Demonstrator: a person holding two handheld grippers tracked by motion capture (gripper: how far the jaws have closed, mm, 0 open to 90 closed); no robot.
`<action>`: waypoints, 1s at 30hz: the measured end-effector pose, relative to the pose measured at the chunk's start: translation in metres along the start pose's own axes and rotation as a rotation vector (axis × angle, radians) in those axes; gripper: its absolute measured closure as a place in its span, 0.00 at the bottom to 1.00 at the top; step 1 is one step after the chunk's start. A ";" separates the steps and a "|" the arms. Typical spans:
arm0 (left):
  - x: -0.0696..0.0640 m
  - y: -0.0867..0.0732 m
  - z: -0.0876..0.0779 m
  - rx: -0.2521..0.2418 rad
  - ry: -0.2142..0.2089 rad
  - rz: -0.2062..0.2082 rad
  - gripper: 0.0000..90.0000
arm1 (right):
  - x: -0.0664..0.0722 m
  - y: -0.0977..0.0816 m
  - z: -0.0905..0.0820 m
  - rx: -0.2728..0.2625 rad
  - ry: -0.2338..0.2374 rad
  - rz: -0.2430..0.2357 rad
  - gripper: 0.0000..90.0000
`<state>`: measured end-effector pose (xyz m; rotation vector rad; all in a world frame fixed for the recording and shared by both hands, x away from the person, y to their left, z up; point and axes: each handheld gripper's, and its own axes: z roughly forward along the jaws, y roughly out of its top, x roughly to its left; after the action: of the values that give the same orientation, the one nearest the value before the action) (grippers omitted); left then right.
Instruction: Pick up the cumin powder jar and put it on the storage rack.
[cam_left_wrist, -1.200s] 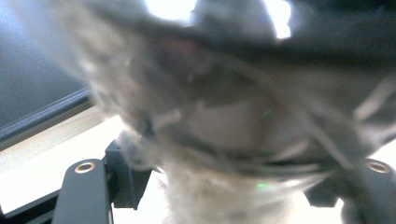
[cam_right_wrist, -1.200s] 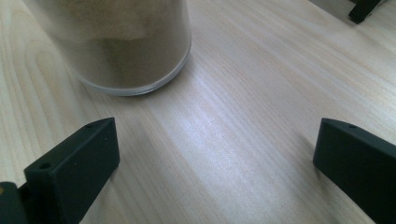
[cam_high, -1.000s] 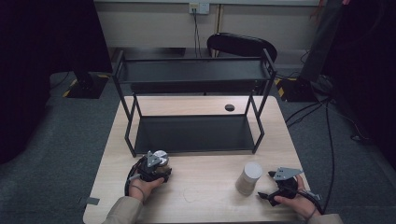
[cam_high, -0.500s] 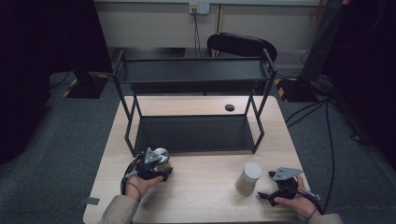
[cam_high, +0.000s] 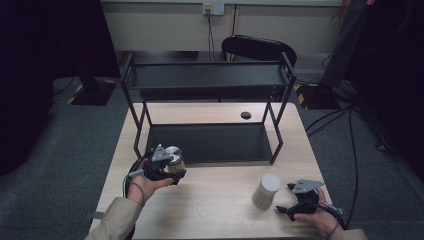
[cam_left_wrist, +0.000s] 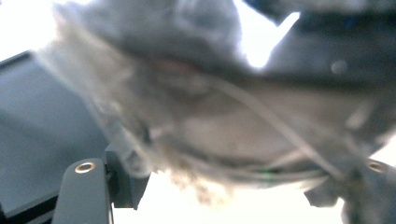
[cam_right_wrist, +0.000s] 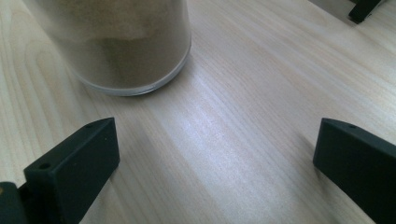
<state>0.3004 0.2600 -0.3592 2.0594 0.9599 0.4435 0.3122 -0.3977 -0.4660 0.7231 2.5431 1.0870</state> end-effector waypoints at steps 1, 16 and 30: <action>0.001 0.004 -0.002 0.000 -0.002 0.005 0.34 | 0.000 0.000 0.000 0.000 0.000 0.000 0.00; 0.007 0.064 -0.031 -0.023 -0.069 0.030 0.34 | 0.000 0.000 0.000 0.000 0.000 0.001 0.00; 0.016 0.116 -0.056 -0.025 -0.066 0.050 0.34 | 0.000 0.000 0.000 -0.001 0.000 0.000 0.00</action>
<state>0.3332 0.2556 -0.2337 2.0658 0.8607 0.4089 0.3122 -0.3977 -0.4661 0.7231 2.5425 1.0876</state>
